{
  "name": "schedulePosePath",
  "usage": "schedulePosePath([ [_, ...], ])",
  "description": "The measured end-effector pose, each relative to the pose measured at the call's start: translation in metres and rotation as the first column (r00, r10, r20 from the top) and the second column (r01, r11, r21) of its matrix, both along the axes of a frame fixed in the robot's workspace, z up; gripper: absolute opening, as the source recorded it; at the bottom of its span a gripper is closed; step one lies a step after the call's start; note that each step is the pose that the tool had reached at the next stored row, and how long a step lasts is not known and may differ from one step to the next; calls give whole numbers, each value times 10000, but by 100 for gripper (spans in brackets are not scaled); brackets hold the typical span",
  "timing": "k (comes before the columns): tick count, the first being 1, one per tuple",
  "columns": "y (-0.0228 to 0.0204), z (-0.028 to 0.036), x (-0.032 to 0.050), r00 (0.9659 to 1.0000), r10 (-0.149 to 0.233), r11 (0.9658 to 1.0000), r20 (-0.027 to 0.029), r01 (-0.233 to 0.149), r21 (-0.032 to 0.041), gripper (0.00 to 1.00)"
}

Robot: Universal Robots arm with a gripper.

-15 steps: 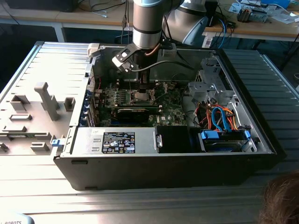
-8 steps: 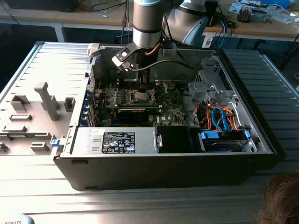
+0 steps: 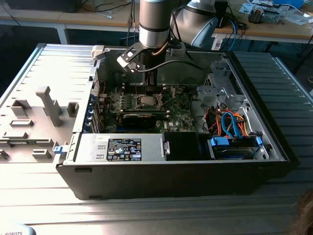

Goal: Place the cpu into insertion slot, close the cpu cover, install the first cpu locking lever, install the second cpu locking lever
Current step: 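Place the cpu into insertion slot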

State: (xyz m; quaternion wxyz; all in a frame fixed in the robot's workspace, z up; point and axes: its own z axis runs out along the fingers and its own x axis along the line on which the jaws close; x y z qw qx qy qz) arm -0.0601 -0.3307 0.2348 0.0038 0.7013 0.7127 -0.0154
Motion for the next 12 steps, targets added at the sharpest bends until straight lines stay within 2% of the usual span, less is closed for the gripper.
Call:
schedulePosePath([
  [12,0,65,0,10000,0,10000,0,0,0,11],
])
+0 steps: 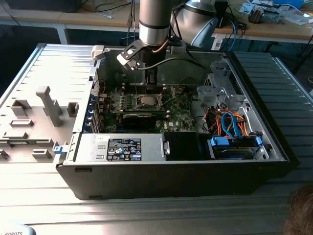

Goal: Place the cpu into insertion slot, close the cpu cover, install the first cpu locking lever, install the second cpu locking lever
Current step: 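Place the cpu into insertion slot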

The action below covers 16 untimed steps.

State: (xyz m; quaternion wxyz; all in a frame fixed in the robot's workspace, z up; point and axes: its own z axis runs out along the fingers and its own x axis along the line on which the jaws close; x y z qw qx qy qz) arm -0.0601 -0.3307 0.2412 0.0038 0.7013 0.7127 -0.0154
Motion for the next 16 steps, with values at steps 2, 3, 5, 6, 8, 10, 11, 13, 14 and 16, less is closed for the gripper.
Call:
schedulePosePath([
  [2,0,5,0,10000,0,10000,1,0,2,11],
  [3,0,9,0,10000,0,10000,1,0,1,11],
  [5,0,14,0,10000,0,10000,0,0,1,11],
  [6,0,15,0,10000,0,10000,1,0,2,11],
  [8,0,16,0,10000,0,10000,1,0,2,11],
  [10,0,24,0,10000,0,10000,0,0,1,11],
  [11,0,25,0,10000,0,10000,0,0,1,11],
  [13,0,30,0,10000,0,10000,0,0,0,11],
  [14,0,32,0,10000,0,10000,0,0,0,11],
  [16,0,36,0,10000,-1,10000,0,1,1,11],
])
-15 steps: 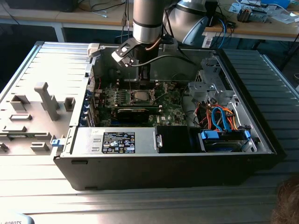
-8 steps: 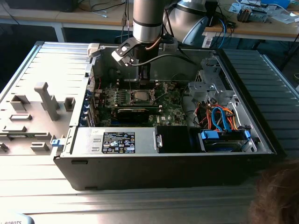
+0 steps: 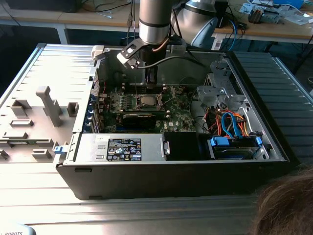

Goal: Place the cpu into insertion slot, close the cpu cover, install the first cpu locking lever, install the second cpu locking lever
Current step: 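Place the cpu into insertion slot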

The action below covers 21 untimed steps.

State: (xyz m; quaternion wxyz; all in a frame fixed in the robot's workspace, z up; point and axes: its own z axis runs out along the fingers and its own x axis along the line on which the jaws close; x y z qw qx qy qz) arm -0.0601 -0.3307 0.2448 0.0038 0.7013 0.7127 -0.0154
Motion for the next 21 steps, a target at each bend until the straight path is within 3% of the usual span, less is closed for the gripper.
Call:
schedulePosePath([
  [21,0,48,0,10000,1,10000,-1,-1,-2,11],
])
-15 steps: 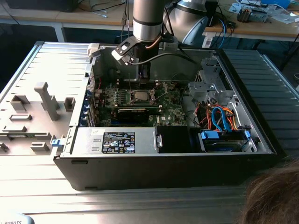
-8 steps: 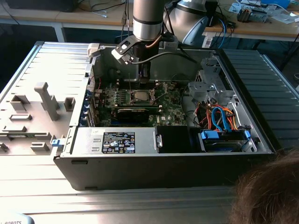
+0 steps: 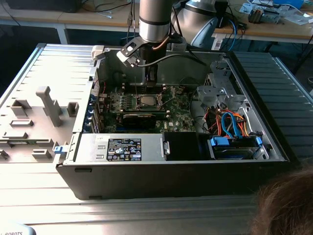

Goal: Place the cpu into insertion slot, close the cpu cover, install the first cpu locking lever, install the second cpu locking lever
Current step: 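Place the cpu into insertion slot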

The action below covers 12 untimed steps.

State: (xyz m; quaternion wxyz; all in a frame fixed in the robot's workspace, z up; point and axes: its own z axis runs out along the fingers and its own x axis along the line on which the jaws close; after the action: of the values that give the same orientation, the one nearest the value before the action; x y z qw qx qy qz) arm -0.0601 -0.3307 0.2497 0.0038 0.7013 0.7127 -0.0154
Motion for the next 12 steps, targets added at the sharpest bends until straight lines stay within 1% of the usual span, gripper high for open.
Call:
schedulePosePath([
  [12,0,7,1,10000,1,10000,1,-1,2,11],
])
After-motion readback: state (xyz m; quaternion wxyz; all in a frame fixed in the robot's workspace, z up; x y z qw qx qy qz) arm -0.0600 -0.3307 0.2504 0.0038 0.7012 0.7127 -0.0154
